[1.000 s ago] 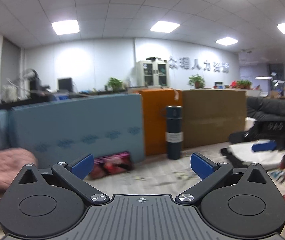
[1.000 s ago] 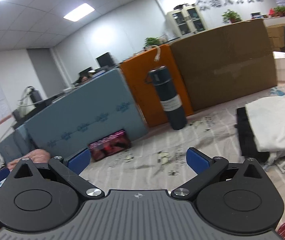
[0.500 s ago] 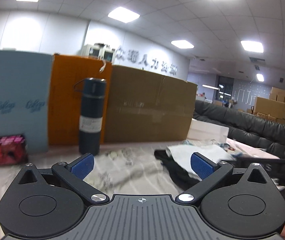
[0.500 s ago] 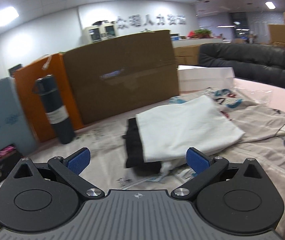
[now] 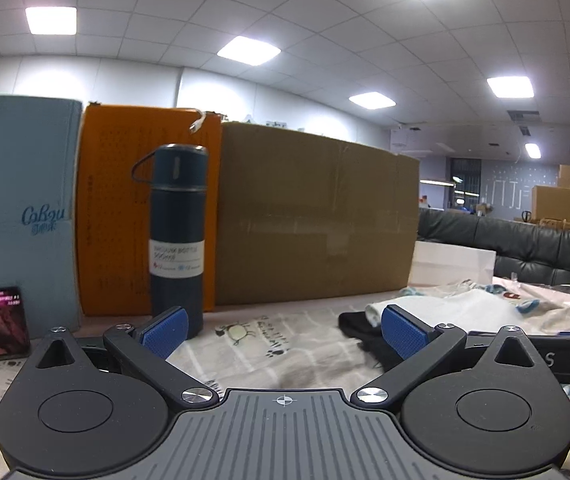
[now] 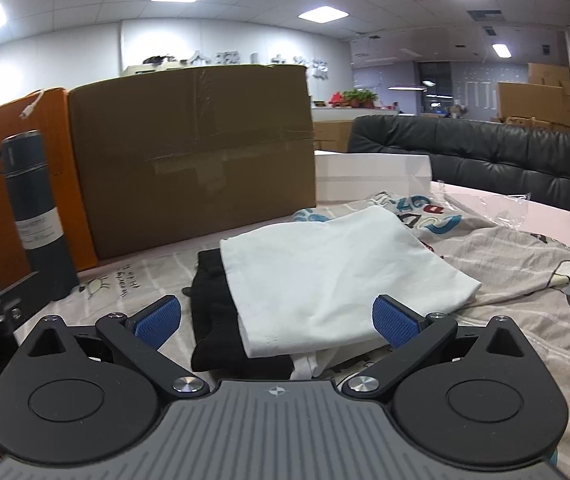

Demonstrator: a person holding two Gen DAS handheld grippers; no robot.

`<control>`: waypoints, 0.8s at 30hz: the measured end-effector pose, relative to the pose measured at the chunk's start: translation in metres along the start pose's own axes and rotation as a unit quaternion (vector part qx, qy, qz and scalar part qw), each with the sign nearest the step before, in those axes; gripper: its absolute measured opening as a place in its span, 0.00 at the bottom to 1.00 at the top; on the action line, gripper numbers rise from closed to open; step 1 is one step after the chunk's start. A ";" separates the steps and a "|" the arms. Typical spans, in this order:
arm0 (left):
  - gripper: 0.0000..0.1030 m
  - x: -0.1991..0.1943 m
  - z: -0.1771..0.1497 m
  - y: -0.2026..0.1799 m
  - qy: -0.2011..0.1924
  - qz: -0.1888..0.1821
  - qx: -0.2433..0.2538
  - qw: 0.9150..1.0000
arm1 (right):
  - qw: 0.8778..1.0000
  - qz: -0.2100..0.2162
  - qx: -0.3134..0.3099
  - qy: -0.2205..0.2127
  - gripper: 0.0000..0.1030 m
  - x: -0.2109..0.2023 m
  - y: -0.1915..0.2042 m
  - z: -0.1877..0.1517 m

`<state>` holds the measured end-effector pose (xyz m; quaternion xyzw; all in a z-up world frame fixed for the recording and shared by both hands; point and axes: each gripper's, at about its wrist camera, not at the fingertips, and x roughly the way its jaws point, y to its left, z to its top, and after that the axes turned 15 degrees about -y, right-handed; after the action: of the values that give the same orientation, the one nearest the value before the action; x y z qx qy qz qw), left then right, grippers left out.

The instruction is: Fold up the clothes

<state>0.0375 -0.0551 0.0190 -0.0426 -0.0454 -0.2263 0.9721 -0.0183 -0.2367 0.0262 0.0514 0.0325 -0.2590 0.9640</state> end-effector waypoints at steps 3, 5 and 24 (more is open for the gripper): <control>1.00 0.000 -0.004 0.007 -0.007 0.012 0.009 1.000 | 0.999 -0.021 -0.015 -0.034 1.00 -0.006 0.004 -0.004; 1.00 0.000 -0.005 0.010 -0.007 0.011 0.003 1.000 | 0.997 -0.040 -0.015 -0.062 1.00 -0.011 0.005 -0.006; 1.00 -0.009 -0.005 -0.006 -0.031 -0.013 0.042 0.999 | 0.992 -0.073 -0.025 -0.103 1.00 -0.024 0.008 -0.015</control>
<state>0.0266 -0.0572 0.0137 -0.0085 -0.0857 -0.2357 0.9680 -0.0351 -0.2163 0.0143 -0.0025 -0.0562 -0.3317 0.9417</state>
